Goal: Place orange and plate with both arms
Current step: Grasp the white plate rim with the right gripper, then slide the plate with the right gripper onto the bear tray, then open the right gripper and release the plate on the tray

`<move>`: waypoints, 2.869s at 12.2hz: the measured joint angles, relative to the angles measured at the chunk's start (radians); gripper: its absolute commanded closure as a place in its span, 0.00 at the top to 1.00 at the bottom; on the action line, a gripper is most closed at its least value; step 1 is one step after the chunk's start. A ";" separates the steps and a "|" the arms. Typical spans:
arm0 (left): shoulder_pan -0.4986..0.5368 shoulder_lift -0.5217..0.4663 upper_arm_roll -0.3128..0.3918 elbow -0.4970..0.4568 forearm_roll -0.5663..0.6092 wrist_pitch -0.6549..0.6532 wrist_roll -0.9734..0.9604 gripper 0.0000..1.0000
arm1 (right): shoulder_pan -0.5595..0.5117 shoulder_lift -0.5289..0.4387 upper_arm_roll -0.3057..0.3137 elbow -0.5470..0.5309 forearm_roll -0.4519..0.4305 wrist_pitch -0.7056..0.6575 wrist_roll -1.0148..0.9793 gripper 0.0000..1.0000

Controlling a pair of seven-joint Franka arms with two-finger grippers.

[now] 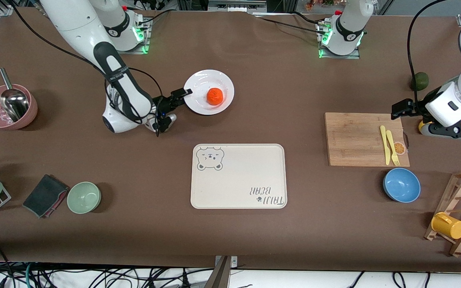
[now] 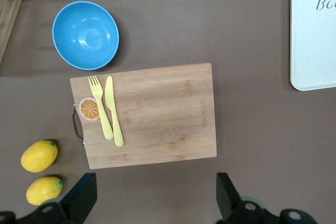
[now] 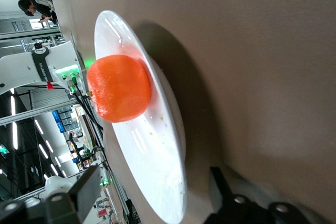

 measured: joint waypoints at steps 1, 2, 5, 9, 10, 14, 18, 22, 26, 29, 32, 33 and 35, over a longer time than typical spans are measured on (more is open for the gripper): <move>0.000 0.000 0.000 0.000 0.000 0.000 0.000 1.00 | 0.006 0.008 0.000 0.000 0.001 0.003 -0.009 0.29; -0.001 0.000 0.000 0.000 0.000 0.000 0.000 1.00 | 0.006 0.013 0.000 0.000 0.001 0.003 -0.018 0.17; -0.004 0.000 -0.002 0.000 0.000 0.000 0.000 1.00 | 0.006 0.020 -0.001 0.000 0.002 0.003 -0.025 0.05; -0.006 0.000 -0.003 0.006 0.000 0.004 0.000 1.00 | 0.006 0.025 -0.002 0.000 0.002 0.003 -0.044 0.00; -0.008 0.000 -0.003 0.009 0.000 0.004 0.000 1.00 | 0.006 0.025 -0.002 0.000 0.002 0.003 -0.047 0.00; -0.010 0.000 -0.004 0.011 0.000 0.004 0.000 1.00 | 0.000 0.024 -0.005 0.016 0.006 -0.024 -0.056 0.00; -0.010 0.000 -0.005 0.011 0.000 0.005 0.000 1.00 | -0.047 0.022 -0.017 0.144 0.015 -0.084 0.030 0.00; -0.010 0.000 -0.005 0.011 0.000 0.005 0.000 1.00 | -0.052 0.070 -0.017 0.367 0.063 -0.072 0.320 0.00; -0.011 0.000 -0.005 0.011 0.000 0.005 0.000 1.00 | -0.020 0.288 -0.007 0.637 0.153 0.052 0.459 0.00; -0.012 0.000 -0.008 0.011 0.000 0.005 0.000 1.00 | 0.048 0.410 -0.001 0.796 0.207 0.158 0.561 0.00; -0.012 0.001 -0.010 0.011 0.000 0.004 0.000 1.00 | 0.096 0.444 0.000 0.843 0.266 0.221 0.585 0.95; -0.012 0.001 -0.010 0.011 0.000 0.004 0.000 1.00 | 0.101 0.451 0.000 0.849 0.269 0.224 0.585 1.00; -0.012 0.001 -0.010 0.011 0.000 0.004 0.000 1.00 | 0.100 0.452 -0.006 0.862 0.253 0.224 0.582 1.00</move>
